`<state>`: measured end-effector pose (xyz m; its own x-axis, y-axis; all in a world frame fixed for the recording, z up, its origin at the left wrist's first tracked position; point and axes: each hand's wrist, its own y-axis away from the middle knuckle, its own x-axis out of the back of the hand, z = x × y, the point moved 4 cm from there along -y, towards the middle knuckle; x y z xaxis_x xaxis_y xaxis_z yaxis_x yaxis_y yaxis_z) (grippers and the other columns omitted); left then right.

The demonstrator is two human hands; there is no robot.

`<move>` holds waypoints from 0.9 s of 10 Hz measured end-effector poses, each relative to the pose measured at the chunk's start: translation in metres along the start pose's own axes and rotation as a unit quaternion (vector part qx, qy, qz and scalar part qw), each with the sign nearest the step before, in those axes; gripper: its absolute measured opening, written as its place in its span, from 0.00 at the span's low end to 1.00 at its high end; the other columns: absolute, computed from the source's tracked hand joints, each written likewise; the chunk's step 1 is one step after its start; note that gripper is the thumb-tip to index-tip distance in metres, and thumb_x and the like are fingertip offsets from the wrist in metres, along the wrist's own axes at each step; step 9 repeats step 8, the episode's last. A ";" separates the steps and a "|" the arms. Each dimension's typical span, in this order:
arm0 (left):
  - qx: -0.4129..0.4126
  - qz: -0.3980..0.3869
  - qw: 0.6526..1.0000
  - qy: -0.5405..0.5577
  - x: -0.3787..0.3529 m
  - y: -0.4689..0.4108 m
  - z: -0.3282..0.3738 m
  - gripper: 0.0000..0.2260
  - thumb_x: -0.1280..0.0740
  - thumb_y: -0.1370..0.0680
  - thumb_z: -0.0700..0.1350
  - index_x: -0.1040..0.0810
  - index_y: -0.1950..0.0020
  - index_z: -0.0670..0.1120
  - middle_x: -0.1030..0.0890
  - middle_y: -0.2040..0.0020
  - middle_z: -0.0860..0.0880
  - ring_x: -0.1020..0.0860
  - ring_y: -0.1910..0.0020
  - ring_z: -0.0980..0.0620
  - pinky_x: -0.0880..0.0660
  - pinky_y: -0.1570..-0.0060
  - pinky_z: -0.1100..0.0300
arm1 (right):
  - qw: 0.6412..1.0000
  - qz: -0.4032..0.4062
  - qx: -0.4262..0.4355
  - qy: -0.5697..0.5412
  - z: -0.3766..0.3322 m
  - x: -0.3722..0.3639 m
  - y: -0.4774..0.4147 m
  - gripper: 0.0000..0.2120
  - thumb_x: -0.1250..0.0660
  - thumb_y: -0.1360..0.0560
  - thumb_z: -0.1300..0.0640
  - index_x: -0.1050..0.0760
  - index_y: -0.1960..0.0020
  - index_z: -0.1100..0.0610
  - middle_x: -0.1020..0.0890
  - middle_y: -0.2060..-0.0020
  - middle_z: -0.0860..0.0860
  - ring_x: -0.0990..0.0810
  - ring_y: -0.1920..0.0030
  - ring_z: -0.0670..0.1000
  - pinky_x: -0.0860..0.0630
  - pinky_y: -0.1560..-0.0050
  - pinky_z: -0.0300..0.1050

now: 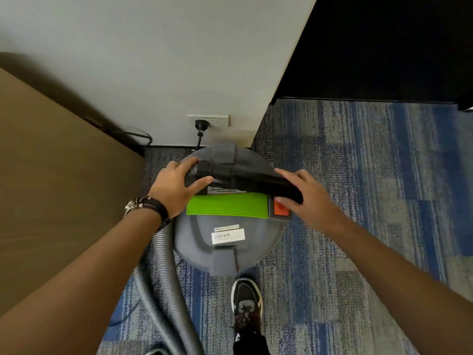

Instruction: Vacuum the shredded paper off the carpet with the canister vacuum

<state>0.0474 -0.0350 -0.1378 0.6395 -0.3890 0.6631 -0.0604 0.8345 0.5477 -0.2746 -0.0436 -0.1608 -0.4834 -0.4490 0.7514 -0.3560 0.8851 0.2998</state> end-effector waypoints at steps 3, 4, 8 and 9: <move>0.014 -0.020 0.993 -0.114 -0.020 -0.024 0.017 0.30 0.38 0.17 0.63 0.36 0.18 0.51 0.30 0.25 0.38 0.31 0.26 0.35 0.35 0.27 0.40 | 0.990 -0.106 -0.092 -0.031 0.039 -0.003 -0.025 0.37 0.32 0.26 0.36 0.40 0.20 0.39 0.23 0.41 0.54 0.24 0.39 0.57 0.27 0.35 0.58; -0.046 0.018 0.991 -0.125 -0.018 -0.021 0.026 0.30 0.36 0.16 0.59 0.37 0.17 0.53 0.28 0.27 0.41 0.30 0.27 0.37 0.39 0.27 0.43 | 0.983 -0.115 -0.099 -0.099 0.045 0.000 -0.018 0.45 0.26 0.35 0.31 0.40 0.22 0.35 0.23 0.37 0.52 0.23 0.35 0.52 0.27 0.31 0.56; -0.099 0.005 0.967 -0.236 -0.031 -0.020 0.035 0.32 0.40 0.17 0.66 0.37 0.17 0.52 0.28 0.24 0.43 0.30 0.25 0.39 0.41 0.25 0.44 | 0.991 -0.059 -0.099 -0.071 0.038 -0.006 -0.010 0.49 0.20 0.35 0.36 0.40 0.21 0.42 0.25 0.33 0.53 0.26 0.33 0.56 0.29 0.31 0.61; -0.099 0.005 0.967 -0.236 -0.031 -0.020 0.035 0.32 0.40 0.17 0.66 0.37 0.17 0.52 0.28 0.24 0.43 0.30 0.25 0.39 0.41 0.25 0.44 | 0.991 -0.059 -0.099 -0.071 0.038 -0.006 -0.010 0.49 0.20 0.35 0.36 0.40 0.21 0.42 0.25 0.33 0.53 0.26 0.33 0.56 0.29 0.31 0.61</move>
